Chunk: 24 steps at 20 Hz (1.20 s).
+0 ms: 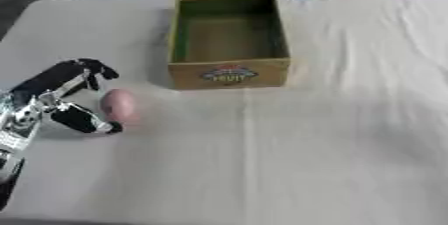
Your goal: Pick up objects on the table and place them in the box.
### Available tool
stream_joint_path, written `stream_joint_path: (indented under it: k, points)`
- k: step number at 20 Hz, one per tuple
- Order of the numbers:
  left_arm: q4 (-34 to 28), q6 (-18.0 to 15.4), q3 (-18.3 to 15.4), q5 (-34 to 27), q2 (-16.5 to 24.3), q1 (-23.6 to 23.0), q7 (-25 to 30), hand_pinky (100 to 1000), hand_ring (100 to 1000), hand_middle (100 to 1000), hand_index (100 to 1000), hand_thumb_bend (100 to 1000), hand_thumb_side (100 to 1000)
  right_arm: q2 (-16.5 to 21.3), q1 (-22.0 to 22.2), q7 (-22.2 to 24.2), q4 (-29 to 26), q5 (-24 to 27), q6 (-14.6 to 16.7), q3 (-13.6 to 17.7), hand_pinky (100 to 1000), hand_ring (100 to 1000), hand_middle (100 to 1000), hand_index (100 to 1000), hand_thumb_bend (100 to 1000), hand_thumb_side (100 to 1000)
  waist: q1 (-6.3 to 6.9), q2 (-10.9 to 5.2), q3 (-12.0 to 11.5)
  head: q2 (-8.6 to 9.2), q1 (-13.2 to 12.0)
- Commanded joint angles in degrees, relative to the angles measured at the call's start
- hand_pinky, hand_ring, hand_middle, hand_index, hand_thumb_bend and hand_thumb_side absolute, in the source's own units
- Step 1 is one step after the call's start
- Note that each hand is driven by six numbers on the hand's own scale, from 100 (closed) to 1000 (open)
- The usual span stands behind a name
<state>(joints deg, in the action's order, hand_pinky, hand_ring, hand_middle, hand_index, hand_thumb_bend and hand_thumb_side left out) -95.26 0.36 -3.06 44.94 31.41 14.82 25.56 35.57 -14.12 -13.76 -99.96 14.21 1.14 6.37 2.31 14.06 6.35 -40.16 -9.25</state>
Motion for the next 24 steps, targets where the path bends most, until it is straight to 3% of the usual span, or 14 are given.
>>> stream_joint_path:
  k: [1, 2, 3, 4, 5, 6, 7, 9, 12, 18, 24]
  points:
    - [0.48, -0.47, 0.4, -0.7, 0.76, 1.01, -0.57, 627, 582, 662, 770, 601, 168, 1.13, -0.63, 0.14, -0.99, 0.2, 0.11, 0.63, 643, 709, 713, 841, 100, 276, -0.22, -0.84, 0.11, 0.63, -0.23]
    - [0.72, -0.66, 0.51, -1.1, 0.7, 1.11, -0.56, 617, 564, 640, 749, 530, 137, 1.13, -0.65, 0.15, -0.99, 0.2, 0.11, 0.63, 642, 709, 713, 841, 100, 277, -0.23, -0.84, 0.12, 0.64, -0.23]
    - [0.9, -0.75, 0.57, -1.41, 0.68, 1.19, -0.65, 617, 564, 640, 749, 530, 137, 1.12, -0.66, 0.14, -0.98, 0.21, 0.11, 0.63, 642, 709, 713, 841, 100, 277, -0.23, -0.84, 0.12, 0.65, -0.24]
    - [0.99, -0.73, 0.53, -1.68, 0.66, 1.3, -0.97, 588, 516, 586, 695, 351, 100, 1.12, -0.65, 0.13, -0.97, 0.21, 0.1, 0.64, 642, 709, 713, 841, 100, 276, -0.23, -0.84, 0.12, 0.65, -0.25]
    - [1.05, -0.55, 0.47, -1.94, 0.66, 1.39, -1.55, 584, 509, 577, 686, 318, 100, 1.12, -0.64, 0.13, -0.96, 0.21, 0.1, 0.65, 642, 709, 713, 841, 100, 276, -0.23, -0.85, 0.12, 0.65, -0.25]
    - [1.05, -0.27, 0.37, -2.11, 0.68, 1.51, -2.31, 552, 453, 510, 613, 118, 100, 1.12, -0.62, 0.12, -0.95, 0.21, 0.1, 0.65, 642, 709, 713, 840, 100, 276, -0.22, -0.85, 0.11, 0.64, -0.25]
    - [1.0, 0.08, 0.31, -2.24, 0.71, 1.62, -3.33, 552, 453, 510, 613, 118, 100, 1.11, -0.61, 0.12, -0.94, 0.22, 0.1, 0.66, 642, 709, 713, 840, 100, 276, -0.21, -0.86, 0.12, 0.64, -0.26]
    - [0.77, 0.5, 0.22, -2.52, 0.84, 1.96, -5.18, 503, 364, 422, 513, 100, 100, 1.12, -0.63, 0.13, -0.94, 0.23, 0.11, 0.64, 642, 709, 712, 840, 100, 276, -0.19, -0.87, 0.11, 0.64, -0.23]
    - [-0.29, 0.96, -0.35, -2.72, 1.17, 2.88, -7.34, 484, 328, 382, 476, 100, 100, 1.16, -0.61, 0.14, -0.91, 0.24, 0.09, 0.63, 642, 709, 712, 840, 100, 277, -0.21, -0.91, 0.06, 0.62, -0.17]
    - [-4.67, 3.27, -2.61, -0.96, 2.25, 9.36, -10.39, 487, 330, 388, 489, 100, 100, 1.18, -0.45, 0.2, -0.83, 0.3, 0.06, 0.53, 642, 709, 712, 840, 100, 277, -0.33, -1.26, 0.0, 0.44, -0.16]
    - [0.38, 3.11, 1.28, 2.74, 0.52, 19.91, -11.32, 500, 351, 407, 510, 100, 100, 1.01, -0.66, 0.67, -0.73, 0.42, -0.05, 0.06, 642, 709, 712, 840, 100, 276, -0.39, -1.52, 0.62, 0.48, -0.62]
